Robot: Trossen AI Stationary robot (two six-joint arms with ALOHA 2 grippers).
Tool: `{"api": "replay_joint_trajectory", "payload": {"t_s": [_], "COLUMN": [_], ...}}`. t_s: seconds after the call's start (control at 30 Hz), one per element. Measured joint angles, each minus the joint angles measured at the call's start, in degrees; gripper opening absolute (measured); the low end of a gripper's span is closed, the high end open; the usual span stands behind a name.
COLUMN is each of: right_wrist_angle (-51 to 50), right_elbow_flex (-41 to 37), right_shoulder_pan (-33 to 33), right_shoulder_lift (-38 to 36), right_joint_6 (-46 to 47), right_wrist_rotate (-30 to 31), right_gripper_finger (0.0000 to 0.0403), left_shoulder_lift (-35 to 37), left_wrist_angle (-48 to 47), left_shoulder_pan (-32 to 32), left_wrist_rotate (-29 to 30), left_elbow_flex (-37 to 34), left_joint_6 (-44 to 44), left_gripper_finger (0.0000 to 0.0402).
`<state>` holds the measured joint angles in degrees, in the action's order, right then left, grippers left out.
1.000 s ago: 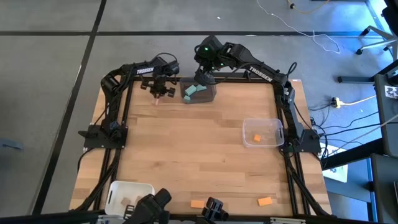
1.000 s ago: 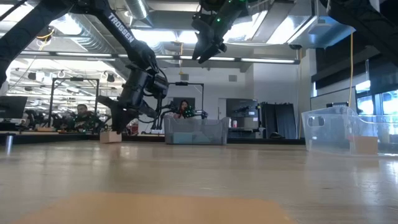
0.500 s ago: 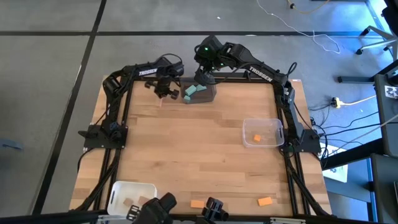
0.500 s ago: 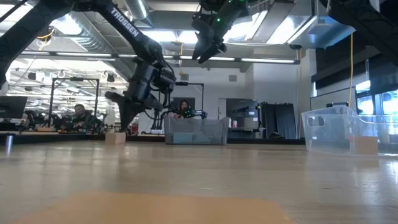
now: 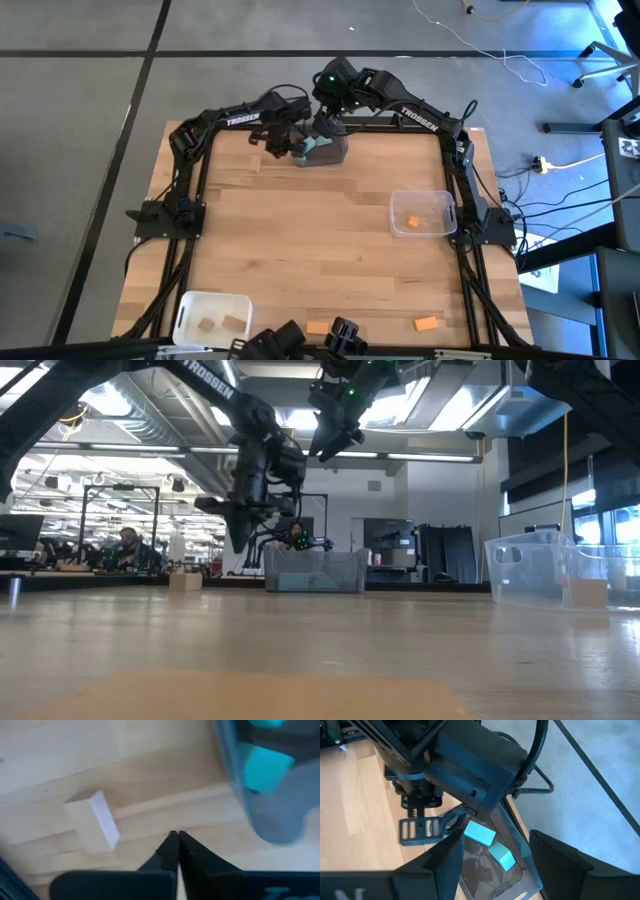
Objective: Sort & place blocks by color
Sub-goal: Adjust the black bin
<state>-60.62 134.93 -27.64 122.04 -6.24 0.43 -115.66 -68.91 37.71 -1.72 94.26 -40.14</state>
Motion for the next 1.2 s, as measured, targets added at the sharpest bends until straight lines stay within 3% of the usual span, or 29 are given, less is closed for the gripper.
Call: {"api": "replay_joint_trajectory", "payload": {"t_s": [0.23, 0.6, 0.8, 1.2], "right_wrist_angle": [0.0, 0.0, 0.0, 0.1], "right_elbow_flex": [0.0, 0.0, 0.0, 0.0], "right_shoulder_pan": [0.0, 0.0, 0.0, 0.0], "right_shoulder_lift": [0.0, 0.0, 0.0, 0.0], "right_joint_6": [0.0, 0.0, 0.0, -0.1], "right_wrist_rotate": [0.0, 0.0, 0.0, 0.0], "right_gripper_finger": [0.0225, 0.0225, 0.0225, 0.0225], "left_shoulder_lift": [0.0, 0.6, 0.1, 4.5], "left_wrist_angle": [10.3, 10.6, 9.7, 4.8], "left_shoulder_pan": [-0.3, 0.2, 0.2, 0.6], "left_wrist_rotate": [0.7, 2.8, 8.1, 10.6], "left_elbow_flex": [-4.6, -16.8, -17.6, -17.6], "left_joint_6": [-4.3, -6.3, -6.5, -6.0], "left_gripper_finger": [0.0, 0.0, 0.0, 0.0]}}
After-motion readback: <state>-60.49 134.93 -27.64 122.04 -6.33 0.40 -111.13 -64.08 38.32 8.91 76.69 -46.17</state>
